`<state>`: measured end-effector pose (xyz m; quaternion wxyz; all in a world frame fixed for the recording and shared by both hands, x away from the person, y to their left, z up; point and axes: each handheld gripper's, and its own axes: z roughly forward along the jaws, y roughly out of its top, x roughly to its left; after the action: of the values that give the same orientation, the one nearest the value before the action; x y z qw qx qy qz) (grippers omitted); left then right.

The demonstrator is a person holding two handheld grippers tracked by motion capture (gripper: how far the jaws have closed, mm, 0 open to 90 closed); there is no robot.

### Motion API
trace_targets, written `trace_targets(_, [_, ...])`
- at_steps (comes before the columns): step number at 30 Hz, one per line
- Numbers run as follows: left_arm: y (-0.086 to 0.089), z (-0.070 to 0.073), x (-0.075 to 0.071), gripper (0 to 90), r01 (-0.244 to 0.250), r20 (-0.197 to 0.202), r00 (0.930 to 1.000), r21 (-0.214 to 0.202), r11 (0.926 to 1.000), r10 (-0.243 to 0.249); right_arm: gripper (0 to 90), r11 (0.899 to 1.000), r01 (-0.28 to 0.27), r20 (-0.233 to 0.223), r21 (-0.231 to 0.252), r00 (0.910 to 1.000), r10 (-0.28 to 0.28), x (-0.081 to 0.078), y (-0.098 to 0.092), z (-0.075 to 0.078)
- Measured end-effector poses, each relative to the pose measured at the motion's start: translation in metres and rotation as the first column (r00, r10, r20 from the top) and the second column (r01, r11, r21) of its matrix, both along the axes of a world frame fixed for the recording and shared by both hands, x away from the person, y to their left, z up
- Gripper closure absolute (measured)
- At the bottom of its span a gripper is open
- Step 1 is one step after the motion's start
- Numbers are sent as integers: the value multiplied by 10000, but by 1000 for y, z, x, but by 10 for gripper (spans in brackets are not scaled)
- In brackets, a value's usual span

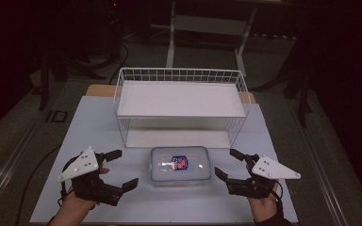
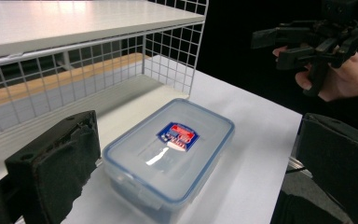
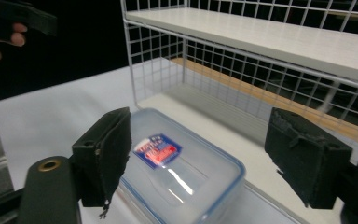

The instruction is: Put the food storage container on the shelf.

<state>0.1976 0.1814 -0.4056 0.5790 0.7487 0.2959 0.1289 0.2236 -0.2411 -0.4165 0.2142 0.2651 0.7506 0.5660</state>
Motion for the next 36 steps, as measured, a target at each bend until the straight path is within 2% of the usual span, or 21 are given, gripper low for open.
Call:
trace_targets(4, [-16,7,7,0,238,-271,9994,71,9997,-236,218,9995,256,-156,-180,9995,-258,6,4,1])
trace_targets(7, [-26,7,16,0,312,-531,9981,226,9993,-300,197,9975,464,-636,-538,9967,-498,11,7,1])
trace_targets(9, [-30,4,23,0,399,-800,9961,181,9990,-384,187,9976,458,-860,-524,9950,-502,16,8,0])
trace_targets(11, [-33,0,31,0,338,-1019,9943,227,9992,-313,137,9986,377,-1229,-377,9915,-421,21,9,-3])
trace_targets(14, [-35,-10,44,0,315,-1650,9858,2,9995,-310,123,9982,372,-1561,-473,9868,-442,28,13,-9])
trace_targets(17, [-37,-20,57,0,229,-2391,9706,-239,9995,-280,119,9985,299,-1954,-456,9800,-383,36,15,-15])
trace_targets(19, [-39,-25,63,0,186,-2639,9642,-255,9995,-247,132,9982,256,-2299,-539,9725,-374,42,17,-19])
trace_targets(23, [-40,-37,73,0,69,-3295,9439,-460,9989,-217,132,9990,101,-3003,-440,9536,-229,53,19,-27])
trace_targets(26, [-37,-48,82,0,-147,-3904,9206,-545,9984,-78,123,9983,118,-3191,-565,9473,-292,58,21,-33])
trace_targets(27, [-35,-53,85,0,-223,-4170,9089,-465,9987,9,110,9984,108,-3175,-551,9479,-278,59,21,-35])
trace_targets(28, [-33,-57,87,0,-313,-4352,9003,-447,9985,88,111,9976,161,-3095,-668,9502,-360,59,22,-36])
trace_targets(29, [-31,-60,89,0,-338,-4525,8917,-461,9984,93,111,9974,57,-3162,-712,9483,-280,59,22,-38])
trace_targets(31, [-28,-68,94,2,-342,-5013,8653,-613,9975,-12,111,9972,82,-3142,-739,9489,-311,58,22,-40])
trace_targets(32, [-26,-72,96,25,-426,-5154,8569,-573,9974,70,111,9973,19,-3201,-733,9471,-253,58,22,-42])
trace_targets(33, [-24,-76,97,49,-563,-5355,8443,-543,9969,185,111,9973,17,-3181,-739,9477,-252,57,22,-43])
trace_targets(34, [-23,-80,99,72,-680,-5594,8286,-647,9956,202,111,9975,7,-3251,-709,9454,-238,57,22,-43])
trace_targets(35, [-21,-83,100,93,-712,-5768,8167,-737,9947,158,111,9971,59,-3224,-753,9461,-299,57,22,-44])
trace_targets(36, [-20,-87,102,102,-851,-6061,7949,-695,9939,257,114,9970,90,-3205,-768,9467,-333,56,21,-45])
